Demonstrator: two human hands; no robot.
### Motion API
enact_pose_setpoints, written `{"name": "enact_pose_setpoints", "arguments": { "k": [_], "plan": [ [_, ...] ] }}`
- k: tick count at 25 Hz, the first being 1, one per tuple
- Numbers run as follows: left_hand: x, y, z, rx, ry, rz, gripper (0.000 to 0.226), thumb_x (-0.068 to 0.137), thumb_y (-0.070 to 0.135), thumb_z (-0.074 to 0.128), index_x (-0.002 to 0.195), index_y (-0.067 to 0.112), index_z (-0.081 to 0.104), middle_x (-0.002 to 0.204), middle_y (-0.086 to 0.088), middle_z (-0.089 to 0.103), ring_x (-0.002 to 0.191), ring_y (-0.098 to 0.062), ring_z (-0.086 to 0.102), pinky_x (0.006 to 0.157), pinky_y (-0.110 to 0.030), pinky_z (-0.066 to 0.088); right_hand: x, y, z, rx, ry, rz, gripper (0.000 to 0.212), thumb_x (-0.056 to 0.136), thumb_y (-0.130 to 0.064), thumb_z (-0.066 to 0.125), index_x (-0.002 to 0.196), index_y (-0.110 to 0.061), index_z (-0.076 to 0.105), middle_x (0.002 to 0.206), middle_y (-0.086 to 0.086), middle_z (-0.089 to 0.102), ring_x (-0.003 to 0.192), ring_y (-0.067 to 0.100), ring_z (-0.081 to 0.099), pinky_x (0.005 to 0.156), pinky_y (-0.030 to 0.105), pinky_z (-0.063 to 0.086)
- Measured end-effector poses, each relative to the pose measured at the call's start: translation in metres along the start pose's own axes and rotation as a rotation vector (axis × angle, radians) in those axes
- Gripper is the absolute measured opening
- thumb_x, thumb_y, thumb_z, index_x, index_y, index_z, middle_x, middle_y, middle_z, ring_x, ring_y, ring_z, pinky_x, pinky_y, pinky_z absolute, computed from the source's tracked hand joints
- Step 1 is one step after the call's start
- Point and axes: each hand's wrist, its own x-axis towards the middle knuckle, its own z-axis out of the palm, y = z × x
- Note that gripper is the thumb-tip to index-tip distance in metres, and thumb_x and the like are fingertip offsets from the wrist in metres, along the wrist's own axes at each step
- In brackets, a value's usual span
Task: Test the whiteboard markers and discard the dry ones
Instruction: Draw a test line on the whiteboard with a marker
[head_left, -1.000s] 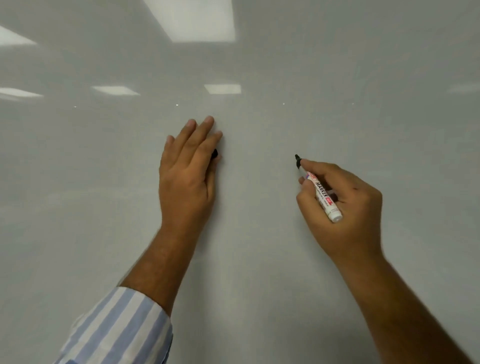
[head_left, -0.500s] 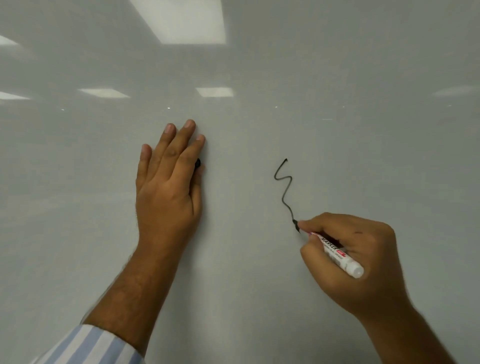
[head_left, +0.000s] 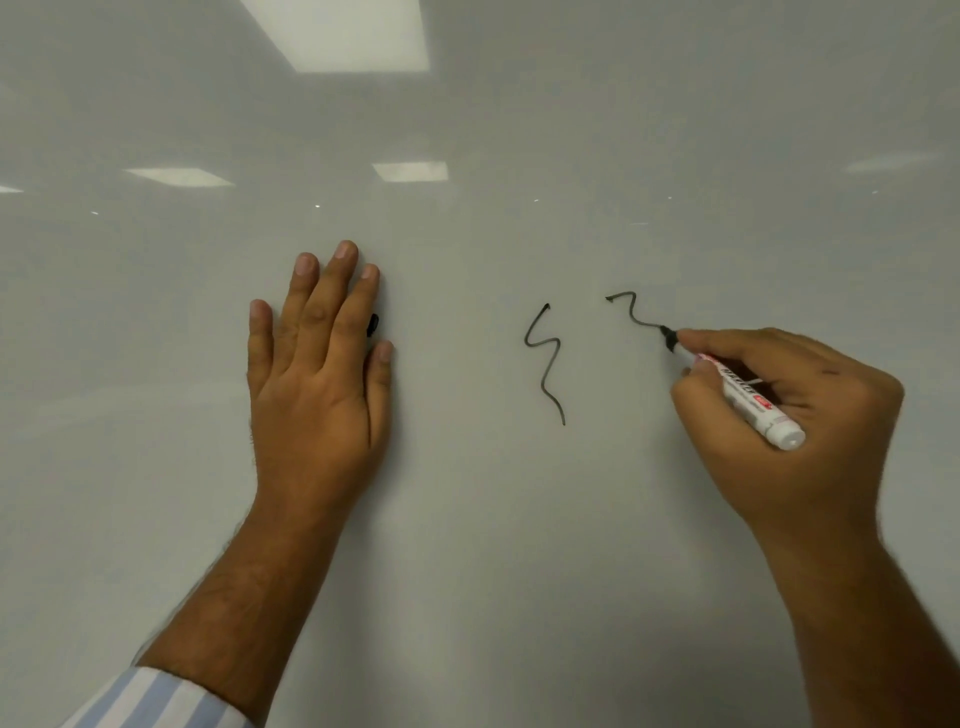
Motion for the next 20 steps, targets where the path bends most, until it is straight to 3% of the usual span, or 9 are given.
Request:
{"name": "enact_pose_setpoints", "arguments": {
  "k": [4, 6, 9, 11, 17, 20],
  "plan": [
    [-0.013, 0.0, 0.001, 0.015, -0.007, -0.007, 0.058, 0.11, 0.031, 0.044, 0.164, 0.016, 0.033, 0.174, -0.003, 0.025, 0.163, -0.023, 0.015, 0.132, -0.052, 0.009, -0.03, -0.002, -0.01, 0.133, -0.097, 0.095, 0.017, 0.086, -0.01, 0.066, 0.091, -0.008, 0.083, 0.08, 0.0, 0.077, 0.067, 0.014, 0.072, 0.06, 0.024, 0.053],
    [-0.022, -0.001, 0.002, 0.021, -0.019, -0.006, 0.061, 0.108, 0.033, 0.045, 0.165, 0.015, 0.031, 0.174, -0.004, 0.024, 0.163, -0.024, 0.014, 0.132, -0.054, 0.01, -0.045, -0.009, -0.004, 0.215, -0.129, 0.096, 0.019, 0.089, -0.01, 0.066, 0.095, -0.006, 0.083, 0.083, 0.001, 0.077, 0.07, 0.016, 0.073, 0.062, 0.028, 0.055],
    [-0.028, -0.002, 0.002, 0.026, -0.026, -0.003, 0.063, 0.107, 0.036, 0.047, 0.164, 0.013, 0.032, 0.174, -0.006, 0.024, 0.163, -0.025, 0.014, 0.131, -0.056, 0.011, -0.054, -0.019, 0.018, 0.112, -0.126, -0.068, 0.027, 0.099, -0.018, 0.065, 0.11, 0.001, 0.081, 0.089, 0.006, 0.077, 0.072, 0.017, 0.07, 0.07, 0.023, 0.056],
    [-0.03, -0.002, 0.002, 0.026, -0.03, -0.003, 0.063, 0.107, 0.036, 0.047, 0.164, 0.013, 0.033, 0.174, -0.006, 0.025, 0.163, -0.025, 0.014, 0.131, -0.056, 0.011, -0.05, -0.019, 0.026, 0.095, -0.109, -0.074, 0.03, 0.1, -0.021, 0.067, 0.115, 0.002, 0.079, 0.089, 0.007, 0.077, 0.07, 0.017, 0.069, 0.069, 0.022, 0.056],
    [-0.032, -0.001, 0.002, 0.005, -0.028, -0.006, 0.061, 0.108, 0.036, 0.045, 0.164, 0.014, 0.032, 0.174, -0.006, 0.024, 0.163, -0.025, 0.014, 0.131, -0.056, 0.01, -0.057, -0.018, 0.017, 0.026, -0.072, -0.005, 0.026, 0.096, -0.015, 0.063, 0.099, 0.002, 0.082, 0.077, 0.006, 0.075, 0.06, 0.018, 0.065, 0.064, 0.016, 0.052],
    [-0.035, -0.001, 0.002, -0.011, -0.003, 0.013, 0.054, 0.111, 0.028, 0.045, 0.162, 0.013, 0.037, 0.172, -0.007, 0.028, 0.163, -0.026, 0.018, 0.131, -0.057, 0.012, -0.073, -0.017, 0.008, 0.151, -0.136, 0.125, 0.024, 0.087, -0.02, 0.062, 0.085, -0.005, 0.081, 0.072, 0.0, 0.072, 0.059, 0.016, 0.066, 0.056, 0.025, 0.052]
  ]
}}
